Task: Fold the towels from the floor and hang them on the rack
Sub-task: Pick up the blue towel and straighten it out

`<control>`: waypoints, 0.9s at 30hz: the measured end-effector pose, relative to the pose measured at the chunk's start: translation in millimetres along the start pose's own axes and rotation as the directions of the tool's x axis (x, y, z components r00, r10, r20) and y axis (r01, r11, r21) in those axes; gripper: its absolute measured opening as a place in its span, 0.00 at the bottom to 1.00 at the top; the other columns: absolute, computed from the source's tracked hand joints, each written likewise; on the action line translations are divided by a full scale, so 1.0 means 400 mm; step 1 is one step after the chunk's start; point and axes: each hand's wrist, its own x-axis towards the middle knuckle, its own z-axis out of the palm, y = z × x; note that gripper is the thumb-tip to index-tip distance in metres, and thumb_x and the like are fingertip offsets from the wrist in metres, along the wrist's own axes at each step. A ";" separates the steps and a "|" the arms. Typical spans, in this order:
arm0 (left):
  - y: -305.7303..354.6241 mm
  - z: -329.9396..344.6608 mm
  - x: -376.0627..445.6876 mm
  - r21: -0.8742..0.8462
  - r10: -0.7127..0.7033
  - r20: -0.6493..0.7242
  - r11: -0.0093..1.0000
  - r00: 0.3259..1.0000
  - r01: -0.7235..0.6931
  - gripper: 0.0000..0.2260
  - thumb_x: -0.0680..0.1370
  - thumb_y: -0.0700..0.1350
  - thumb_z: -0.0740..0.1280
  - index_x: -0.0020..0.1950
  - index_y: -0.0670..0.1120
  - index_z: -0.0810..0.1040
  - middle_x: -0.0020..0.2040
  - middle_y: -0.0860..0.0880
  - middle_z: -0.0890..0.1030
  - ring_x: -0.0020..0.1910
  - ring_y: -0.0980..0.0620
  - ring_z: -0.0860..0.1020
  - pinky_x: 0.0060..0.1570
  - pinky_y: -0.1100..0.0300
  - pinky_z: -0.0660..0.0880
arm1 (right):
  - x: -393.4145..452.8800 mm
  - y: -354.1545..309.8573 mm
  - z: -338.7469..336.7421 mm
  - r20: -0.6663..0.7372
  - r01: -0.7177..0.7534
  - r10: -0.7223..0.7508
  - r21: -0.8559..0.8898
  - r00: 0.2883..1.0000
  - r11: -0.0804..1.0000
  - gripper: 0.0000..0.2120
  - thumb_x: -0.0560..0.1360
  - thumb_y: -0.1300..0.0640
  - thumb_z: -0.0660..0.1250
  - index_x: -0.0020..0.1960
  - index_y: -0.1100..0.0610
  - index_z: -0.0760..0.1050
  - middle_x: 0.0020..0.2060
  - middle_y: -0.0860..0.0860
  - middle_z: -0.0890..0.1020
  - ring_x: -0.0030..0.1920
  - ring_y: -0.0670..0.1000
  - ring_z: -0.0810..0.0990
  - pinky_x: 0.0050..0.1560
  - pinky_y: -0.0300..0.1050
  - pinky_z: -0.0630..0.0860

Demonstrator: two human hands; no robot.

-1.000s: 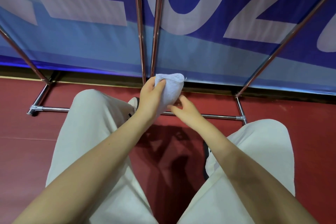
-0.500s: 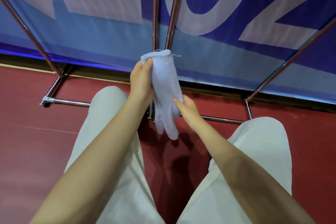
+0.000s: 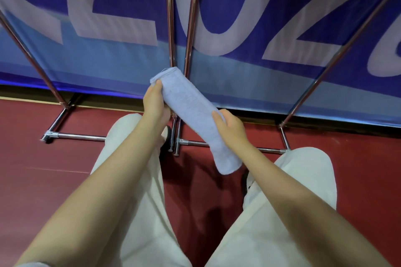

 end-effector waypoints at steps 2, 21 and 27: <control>0.005 0.039 -0.019 0.014 0.004 0.041 1.000 0.999 -0.004 0.14 0.82 0.42 0.59 0.65 0.39 0.75 0.60 0.41 0.80 0.58 0.46 0.80 0.57 0.51 0.78 | 0.014 -0.005 -0.057 -0.015 0.002 -0.003 -0.089 1.000 0.996 0.16 0.77 0.45 0.62 0.37 0.55 0.69 0.32 0.50 0.76 0.35 0.51 0.74 0.39 0.50 0.69; 0.098 0.826 -0.219 0.358 0.075 0.491 0.891 0.868 -0.279 0.17 0.76 0.32 0.58 0.63 0.43 0.74 0.53 0.42 0.77 0.42 0.47 0.76 0.39 0.54 0.77 | 0.055 -0.281 -1.010 -0.391 -0.074 0.105 0.093 0.915 0.993 0.08 0.76 0.56 0.65 0.42 0.57 0.81 0.37 0.51 0.83 0.37 0.46 0.78 0.34 0.36 0.74; 0.035 1.011 -0.294 0.607 -0.158 0.622 0.716 0.767 -0.344 0.09 0.75 0.32 0.58 0.43 0.40 0.77 0.38 0.35 0.74 0.33 0.46 0.72 0.34 0.60 0.72 | 0.062 -0.275 -1.212 -0.598 -0.473 0.285 -0.180 0.749 0.863 0.08 0.73 0.57 0.67 0.38 0.60 0.78 0.29 0.53 0.82 0.29 0.45 0.80 0.27 0.34 0.74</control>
